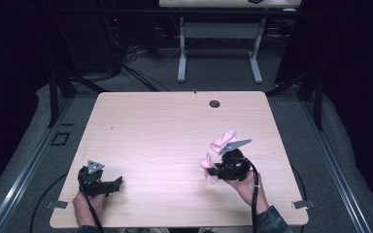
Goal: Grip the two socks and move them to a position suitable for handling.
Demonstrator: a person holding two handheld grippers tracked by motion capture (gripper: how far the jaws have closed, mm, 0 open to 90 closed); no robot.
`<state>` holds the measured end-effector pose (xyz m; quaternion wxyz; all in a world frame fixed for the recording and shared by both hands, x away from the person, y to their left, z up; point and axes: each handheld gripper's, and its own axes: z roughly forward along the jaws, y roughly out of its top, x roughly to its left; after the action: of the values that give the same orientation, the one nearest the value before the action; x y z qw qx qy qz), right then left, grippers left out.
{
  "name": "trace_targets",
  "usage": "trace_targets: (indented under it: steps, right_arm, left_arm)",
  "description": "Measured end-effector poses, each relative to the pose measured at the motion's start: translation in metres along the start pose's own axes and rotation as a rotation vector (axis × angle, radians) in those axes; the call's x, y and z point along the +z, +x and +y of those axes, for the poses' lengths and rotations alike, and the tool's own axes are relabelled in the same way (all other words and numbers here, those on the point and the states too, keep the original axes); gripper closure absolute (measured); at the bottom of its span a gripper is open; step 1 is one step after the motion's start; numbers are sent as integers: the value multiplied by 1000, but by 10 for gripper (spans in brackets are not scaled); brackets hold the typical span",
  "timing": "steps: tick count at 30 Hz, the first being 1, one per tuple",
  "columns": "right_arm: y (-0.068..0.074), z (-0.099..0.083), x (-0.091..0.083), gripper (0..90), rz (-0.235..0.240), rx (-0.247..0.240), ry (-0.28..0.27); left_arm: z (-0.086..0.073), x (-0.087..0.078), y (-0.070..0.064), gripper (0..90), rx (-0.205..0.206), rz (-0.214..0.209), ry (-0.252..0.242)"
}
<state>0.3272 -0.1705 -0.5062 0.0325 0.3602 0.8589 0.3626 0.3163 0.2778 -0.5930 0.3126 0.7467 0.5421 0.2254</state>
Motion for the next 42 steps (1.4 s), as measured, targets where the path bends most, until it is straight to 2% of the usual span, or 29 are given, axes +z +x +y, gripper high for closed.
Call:
trace_targets:
  steps: [1,2,3,5,8,9,14,20,21,22,23,24,25,26,28,32,35,36,37,38,40,42]
  right_arm:
    - [0,0,0,731,0,0,0]
    - [10,-2,7,731,4,-28,24]
    - [10,-2,7,731,4,-28,24]
    - [20,-7,19,730,43,-38,61]
    - [27,-11,27,730,64,-50,88]
    - [32,-16,34,730,74,-53,105]
    - [36,-24,43,727,77,-62,138]
    - [41,-29,51,678,46,-80,157]
    - [41,-29,51,600,46,-83,160]
    - [41,-29,48,345,28,-78,149]
    - [38,-28,45,203,28,-71,139]
    - [38,-28,45,203,28,-71,139]
    - [35,-26,41,131,42,-52,123]
    - [26,-23,31,46,42,-35,80]
    - [21,-21,26,15,41,-26,67]
    - [-1,-13,7,0,14,-4,12]
    - [-21,-7,-2,0,-36,22,-34]
    - [-28,-5,-4,0,-56,34,-44]
    - [-43,0,-6,0,-91,50,-62]
    - [-43,0,-6,0,-91,50,-62]
    - [-59,6,-6,0,-137,72,-69]
    - [-75,12,-3,0,-153,103,-74]
  left_arm:
    - [0,0,0,4,0,0,0]
    - [0,0,0,4,0,0,0]
    - [0,0,0,4,0,0,0]
    - [0,0,0,4,0,0,0]
    - [0,0,0,4,0,0,0]
    - [0,0,0,4,0,0,0]
    - [0,0,0,4,0,0,0]
    - [0,0,0,4,0,0,0]
    - [0,0,0,4,2,0,1]
    - [0,0,0,4,0,0,0]
    - [0,0,0,4,0,0,0]
    - [0,0,0,4,0,0,0]
    - [0,0,0,4,0,0,0]
    - [0,0,0,4,0,0,0]
    - [0,0,0,4,0,0,0]
    - [0,0,0,4,0,0,0]
    - [0,0,0,4,1,0,0]
    - [0,0,0,4,0,0,0]
    - [0,0,0,4,0,0,0]
    - [0,0,0,4,0,0,0]
    - [0,0,0,4,0,0,0]
    - [0,0,0,4,0,-1,0]
